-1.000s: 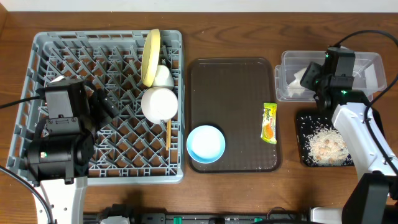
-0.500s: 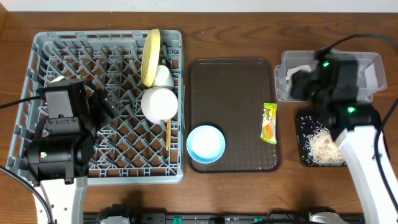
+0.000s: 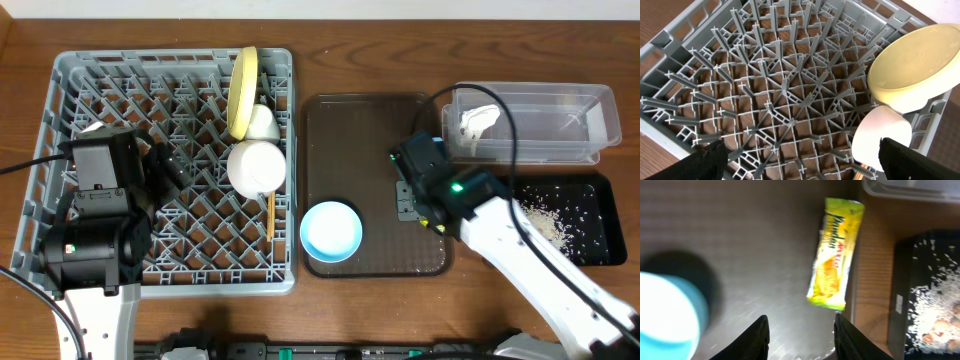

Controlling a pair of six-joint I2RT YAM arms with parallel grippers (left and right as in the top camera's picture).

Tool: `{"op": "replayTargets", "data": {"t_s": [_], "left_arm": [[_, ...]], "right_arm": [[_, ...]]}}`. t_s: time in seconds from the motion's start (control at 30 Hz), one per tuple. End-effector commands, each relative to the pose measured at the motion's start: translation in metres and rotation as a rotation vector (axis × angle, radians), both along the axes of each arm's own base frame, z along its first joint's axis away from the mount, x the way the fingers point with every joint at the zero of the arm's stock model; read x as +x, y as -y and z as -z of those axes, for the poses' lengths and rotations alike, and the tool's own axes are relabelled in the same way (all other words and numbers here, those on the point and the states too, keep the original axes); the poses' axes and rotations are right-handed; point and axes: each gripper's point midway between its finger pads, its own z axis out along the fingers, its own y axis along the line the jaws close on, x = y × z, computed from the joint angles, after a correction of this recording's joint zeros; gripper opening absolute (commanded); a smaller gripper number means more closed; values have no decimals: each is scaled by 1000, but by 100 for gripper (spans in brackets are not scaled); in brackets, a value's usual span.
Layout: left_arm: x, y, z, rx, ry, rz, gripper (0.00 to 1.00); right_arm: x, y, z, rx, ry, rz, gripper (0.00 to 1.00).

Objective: Sort waste into correct bins and load items into the dishwasher rack
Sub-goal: 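Move the right gripper back and grasp the yellow Apollo wrapper, then carry the wrapper into the clear plastic bin and release it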

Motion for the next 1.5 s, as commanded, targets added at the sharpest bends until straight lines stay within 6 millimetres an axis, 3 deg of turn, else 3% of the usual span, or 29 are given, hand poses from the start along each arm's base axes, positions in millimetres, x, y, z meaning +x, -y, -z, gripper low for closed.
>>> {"op": "replayTargets", "data": {"t_s": [0.0,0.53,0.73,0.77,0.87,0.97,1.07,1.2,1.33,1.47], "left_arm": [[0,-3,-2,11,2,-8,97],[0,-3,-2,11,2,-8,97],[0,-3,-2,10,2,-8,97],[0,-3,-2,10,2,-8,97],[0,-3,-2,11,2,-8,97],[0,-3,-2,11,2,-8,97],[0,-3,-2,10,2,-8,98],[0,-3,-2,11,2,-8,97],[0,-3,-2,11,2,-8,97],[0,-3,-2,10,1,-8,97]], "right_arm": [[8,10,15,-82,-3,63,39],[1,26,114,-248,-256,86,31],[-2,28,129,-271,-292,85,2],[-1,28,127,-269,-288,85,1],[5,24,114,-244,-251,86,1],[17,17,87,-205,-186,59,1],[32,7,45,-141,-80,18,1],[53,3,-31,-50,143,-8,1],[73,35,-96,-6,373,84,1],[87,92,-124,-12,475,226,1]]}}
